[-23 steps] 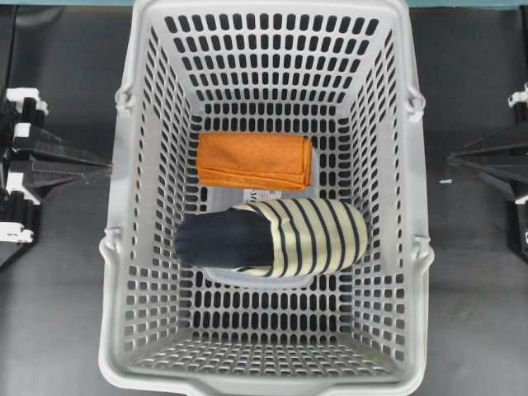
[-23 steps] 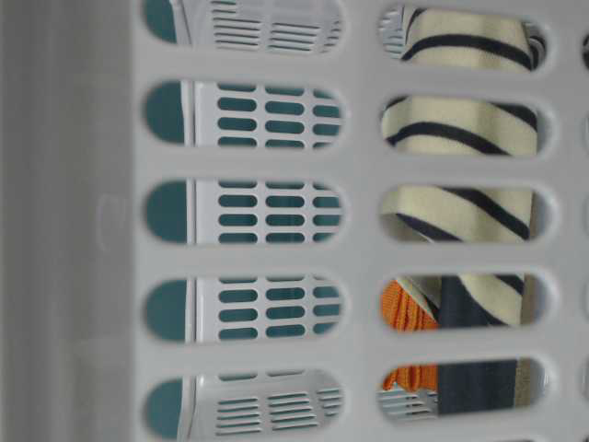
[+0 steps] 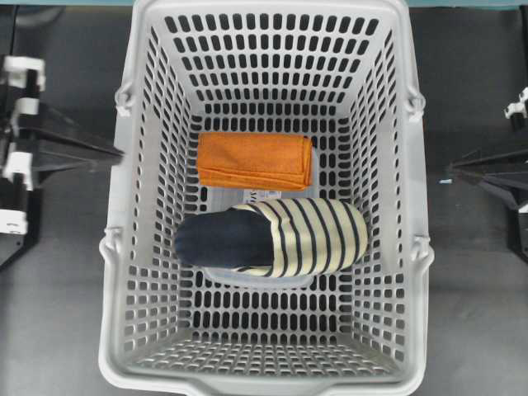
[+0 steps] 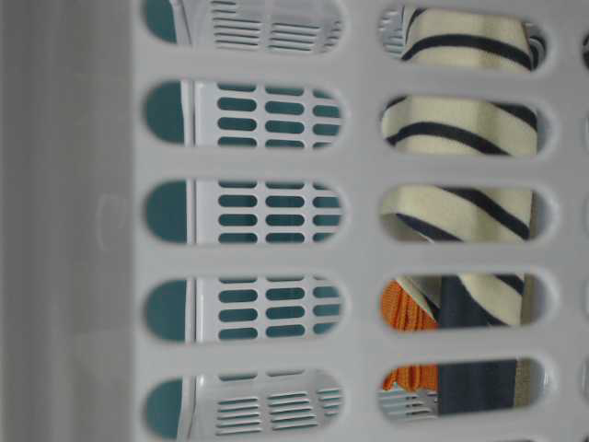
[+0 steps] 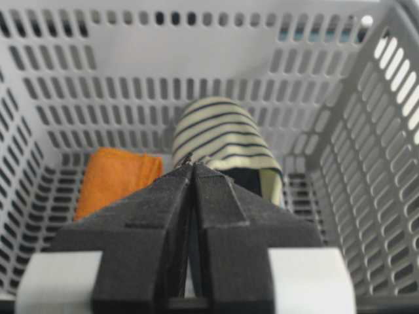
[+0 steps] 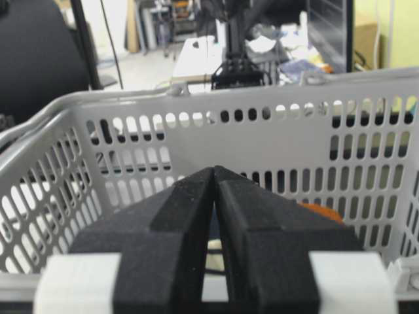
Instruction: Pick up the slipper from the shopping basket with the left arm.
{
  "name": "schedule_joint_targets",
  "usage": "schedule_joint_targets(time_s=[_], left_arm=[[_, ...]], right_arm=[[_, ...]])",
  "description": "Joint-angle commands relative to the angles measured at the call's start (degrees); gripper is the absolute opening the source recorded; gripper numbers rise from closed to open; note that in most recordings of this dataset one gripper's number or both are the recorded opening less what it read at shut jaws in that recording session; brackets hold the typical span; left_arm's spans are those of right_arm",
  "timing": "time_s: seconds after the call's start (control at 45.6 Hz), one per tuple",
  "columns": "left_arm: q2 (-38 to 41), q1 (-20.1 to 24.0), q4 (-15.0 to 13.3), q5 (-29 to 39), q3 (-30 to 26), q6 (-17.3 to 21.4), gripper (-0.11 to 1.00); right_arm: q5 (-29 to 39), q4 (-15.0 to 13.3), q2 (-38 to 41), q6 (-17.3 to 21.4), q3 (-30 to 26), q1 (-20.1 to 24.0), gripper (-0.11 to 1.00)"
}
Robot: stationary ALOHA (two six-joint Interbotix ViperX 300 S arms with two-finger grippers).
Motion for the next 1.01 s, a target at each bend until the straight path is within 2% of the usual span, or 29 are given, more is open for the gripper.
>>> schedule_joint_targets(time_s=[0.0, 0.417, 0.614, 0.746, 0.921, 0.987], left_arm=[[7.1, -1.0, 0.2, 5.8, -8.4, 0.4, 0.0], [34.0, -2.3, 0.2, 27.8, -33.0, 0.8, 0.0], [44.7, -3.4, 0.2, 34.5, -42.7, 1.3, 0.0], [49.9, -3.4, 0.2, 38.9, -47.5, 1.3, 0.0], [54.1, -3.4, 0.2, 41.2, -50.2, 1.0, 0.01], [55.0, -3.4, 0.2, 41.2, -50.4, 0.6, 0.08]], right_arm=[[0.6, 0.2, 0.0, 0.0, -0.7, 0.0, 0.0], [1.8, 0.2, -0.8, 0.1, -0.6, 0.0, 0.0], [1.8, 0.3, -0.9, 0.1, -0.5, 0.0, 0.0], [2.0, 0.2, -1.0, 0.1, -0.5, 0.1, 0.0], [2.5, 0.3, -1.1, 0.1, -0.4, 0.1, 0.0], [2.5, 0.2, -1.1, 0.1, -0.4, 0.1, 0.0]])
